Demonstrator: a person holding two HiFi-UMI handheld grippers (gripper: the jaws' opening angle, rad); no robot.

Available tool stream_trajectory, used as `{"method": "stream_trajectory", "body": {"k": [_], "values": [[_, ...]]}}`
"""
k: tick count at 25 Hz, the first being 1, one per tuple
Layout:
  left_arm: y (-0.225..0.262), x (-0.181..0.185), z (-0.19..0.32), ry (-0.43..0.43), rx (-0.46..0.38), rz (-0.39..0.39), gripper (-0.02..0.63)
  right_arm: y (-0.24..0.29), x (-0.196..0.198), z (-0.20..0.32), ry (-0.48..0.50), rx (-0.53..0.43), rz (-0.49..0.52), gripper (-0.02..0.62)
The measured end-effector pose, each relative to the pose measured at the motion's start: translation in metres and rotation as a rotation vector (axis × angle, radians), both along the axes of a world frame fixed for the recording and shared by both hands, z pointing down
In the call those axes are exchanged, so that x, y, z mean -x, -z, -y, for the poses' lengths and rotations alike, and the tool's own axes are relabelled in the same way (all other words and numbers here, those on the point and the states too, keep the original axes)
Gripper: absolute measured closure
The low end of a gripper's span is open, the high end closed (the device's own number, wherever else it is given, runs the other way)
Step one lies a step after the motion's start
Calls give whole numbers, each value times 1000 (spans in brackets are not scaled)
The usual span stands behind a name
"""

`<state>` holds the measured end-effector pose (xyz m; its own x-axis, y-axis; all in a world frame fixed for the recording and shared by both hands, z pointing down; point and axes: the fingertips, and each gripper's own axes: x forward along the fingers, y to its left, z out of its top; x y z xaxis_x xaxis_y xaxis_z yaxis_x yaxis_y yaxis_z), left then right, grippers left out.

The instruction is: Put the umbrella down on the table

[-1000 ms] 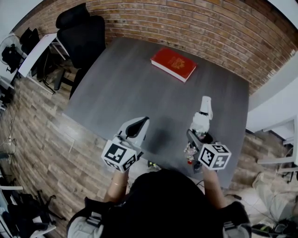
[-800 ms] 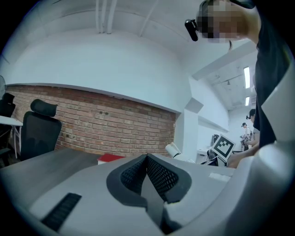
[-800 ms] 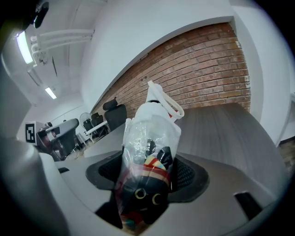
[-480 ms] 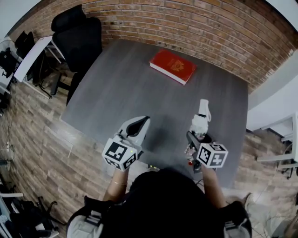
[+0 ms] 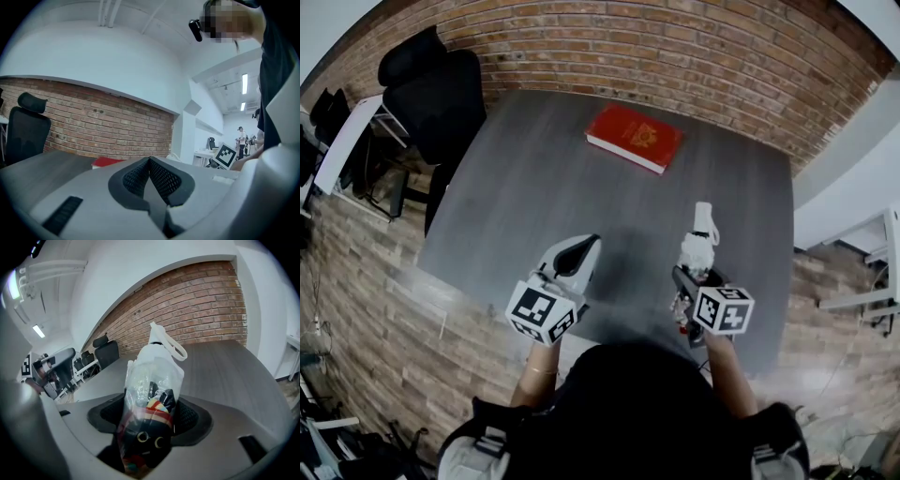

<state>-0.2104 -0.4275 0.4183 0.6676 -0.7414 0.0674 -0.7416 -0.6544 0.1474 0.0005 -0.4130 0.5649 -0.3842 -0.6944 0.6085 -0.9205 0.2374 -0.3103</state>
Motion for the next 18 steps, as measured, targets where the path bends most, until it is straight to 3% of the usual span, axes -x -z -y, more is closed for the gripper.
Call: {"method": "stream_trajectory", "body": {"k": [18], "values": [[-24, -4, 35, -32, 42, -29, 604, -34, -4, 17, -18, 85, -55, 307]]}}
